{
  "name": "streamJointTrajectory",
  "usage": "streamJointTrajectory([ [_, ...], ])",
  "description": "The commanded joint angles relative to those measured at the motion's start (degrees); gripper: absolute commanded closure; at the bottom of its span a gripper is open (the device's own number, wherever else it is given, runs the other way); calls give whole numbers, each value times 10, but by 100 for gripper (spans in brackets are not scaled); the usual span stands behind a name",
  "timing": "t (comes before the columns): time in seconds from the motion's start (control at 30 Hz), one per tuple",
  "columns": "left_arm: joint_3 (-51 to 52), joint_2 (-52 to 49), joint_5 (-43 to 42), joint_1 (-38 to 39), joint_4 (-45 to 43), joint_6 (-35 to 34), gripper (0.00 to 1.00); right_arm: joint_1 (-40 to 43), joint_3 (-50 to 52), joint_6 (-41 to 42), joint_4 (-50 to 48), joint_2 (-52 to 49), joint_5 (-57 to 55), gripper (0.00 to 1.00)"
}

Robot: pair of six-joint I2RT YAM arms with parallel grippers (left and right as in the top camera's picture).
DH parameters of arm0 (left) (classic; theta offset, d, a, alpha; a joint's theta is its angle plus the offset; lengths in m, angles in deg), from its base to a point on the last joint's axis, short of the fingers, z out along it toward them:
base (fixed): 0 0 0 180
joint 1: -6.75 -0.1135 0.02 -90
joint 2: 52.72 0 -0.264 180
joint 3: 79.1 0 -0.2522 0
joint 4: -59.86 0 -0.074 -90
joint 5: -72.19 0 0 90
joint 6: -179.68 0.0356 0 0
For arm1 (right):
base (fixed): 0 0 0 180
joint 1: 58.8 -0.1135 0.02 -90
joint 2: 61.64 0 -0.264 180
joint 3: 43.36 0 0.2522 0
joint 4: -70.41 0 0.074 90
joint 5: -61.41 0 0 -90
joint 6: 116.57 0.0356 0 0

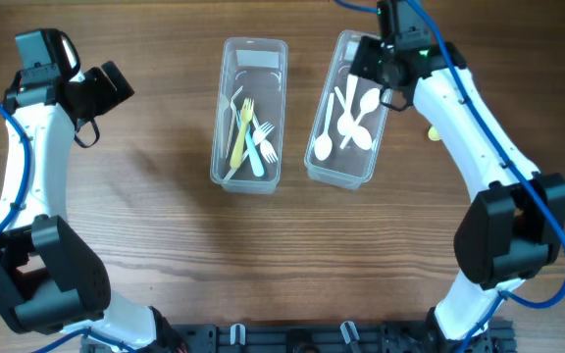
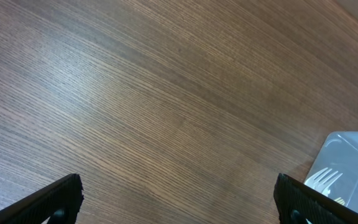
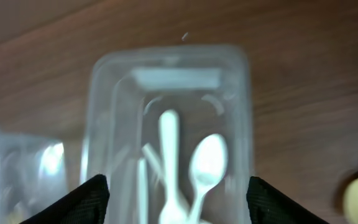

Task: Pack container
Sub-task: 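Grasp the yellow spoon with the right gripper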

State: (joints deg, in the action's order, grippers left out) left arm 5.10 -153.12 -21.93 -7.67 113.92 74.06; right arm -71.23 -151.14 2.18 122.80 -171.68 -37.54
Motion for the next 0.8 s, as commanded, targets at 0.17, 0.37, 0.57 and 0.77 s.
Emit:
streamJointTrajectory([
  [0.17, 0, 11, 2, -3, -2, -5, 0, 165, 51, 165, 26, -70, -65, 37],
  [0.37, 0, 11, 2, -3, -2, -5, 0, 165, 57, 215, 45, -154, -59, 36],
  [0.57, 0, 11, 2, -3, -2, -5, 0, 166, 57, 227, 36, -189, -60, 41],
  [0.77, 0, 11, 2, -3, -2, -5, 0, 179, 57, 237, 25, -191, -61, 68],
])
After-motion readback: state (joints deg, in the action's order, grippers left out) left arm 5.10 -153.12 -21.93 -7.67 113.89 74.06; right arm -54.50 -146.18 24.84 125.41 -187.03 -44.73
